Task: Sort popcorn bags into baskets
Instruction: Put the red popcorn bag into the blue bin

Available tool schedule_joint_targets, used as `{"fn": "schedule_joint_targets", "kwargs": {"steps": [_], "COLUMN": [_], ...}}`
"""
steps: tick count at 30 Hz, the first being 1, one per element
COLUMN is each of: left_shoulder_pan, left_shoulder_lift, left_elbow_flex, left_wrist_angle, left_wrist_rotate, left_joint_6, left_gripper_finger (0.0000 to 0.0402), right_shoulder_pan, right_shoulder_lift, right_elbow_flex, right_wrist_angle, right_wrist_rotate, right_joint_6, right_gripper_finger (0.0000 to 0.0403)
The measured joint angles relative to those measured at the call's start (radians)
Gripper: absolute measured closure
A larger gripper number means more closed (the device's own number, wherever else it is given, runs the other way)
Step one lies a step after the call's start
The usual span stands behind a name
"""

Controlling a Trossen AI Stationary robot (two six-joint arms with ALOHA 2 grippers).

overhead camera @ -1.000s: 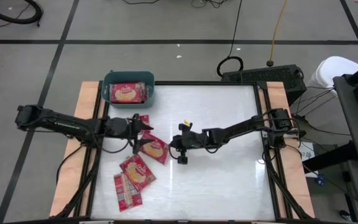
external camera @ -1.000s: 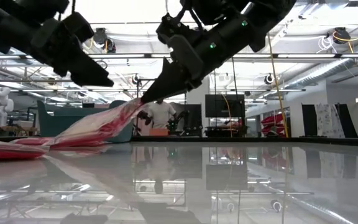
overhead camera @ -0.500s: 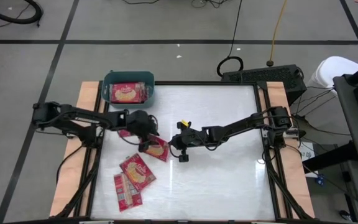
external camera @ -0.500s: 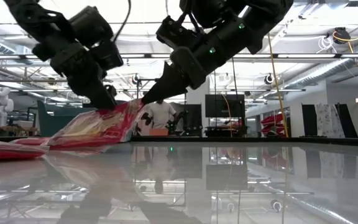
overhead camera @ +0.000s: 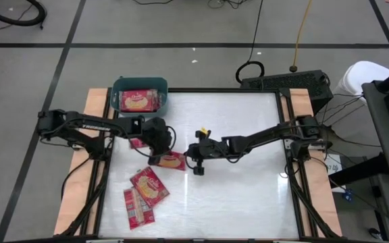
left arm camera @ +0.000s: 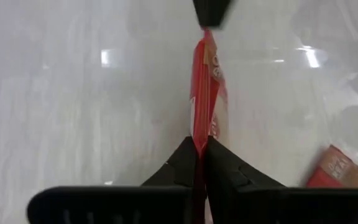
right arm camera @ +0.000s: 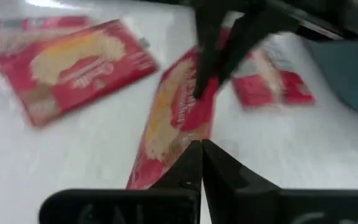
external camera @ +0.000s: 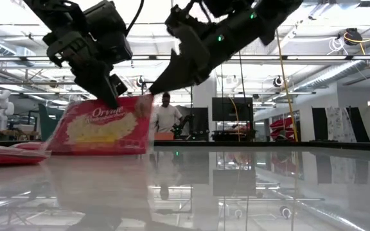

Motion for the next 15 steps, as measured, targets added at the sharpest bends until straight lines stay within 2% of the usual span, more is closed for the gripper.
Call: {"fn": "schedule_joint_targets", "kwargs": {"steps": [4, 9, 12, 15], "left_shoulder_pan": [-0.048, -0.117, -0.161, -0.201], "left_shoulder_lift": [-0.030, -0.094, -0.130, -0.141], "left_elbow_flex": [0.020, 0.022, 0.022, 0.022], "left_wrist_angle": [-0.022, -0.010, 0.015, 0.097], "left_wrist_rotate": [-0.101, -0.232, -0.304, -0.344], "left_joint_6": [-0.035, -0.095, -0.138, -0.145], "left_gripper_finger": [0.0373, 0.0389, 0.0390, 0.0383], "right_shoulder_pan": [0.025, 0.071, 0.095, 0.110], "right_shoulder_lift": [-0.071, -0.151, -0.170, -0.153], "right_elbow_flex": [-0.003, -0.075, -0.138, -0.212], "right_wrist_angle": [-0.110, -0.164, -0.101, 0.059], "right_wrist_rotate": [0.143, 0.181, 0.186, 0.182], "right_joint_6": [0.162, 0.327, 0.387, 0.397], "right_gripper_finger": [0.0374, 0.0301, 0.0254, 0.0211]}}
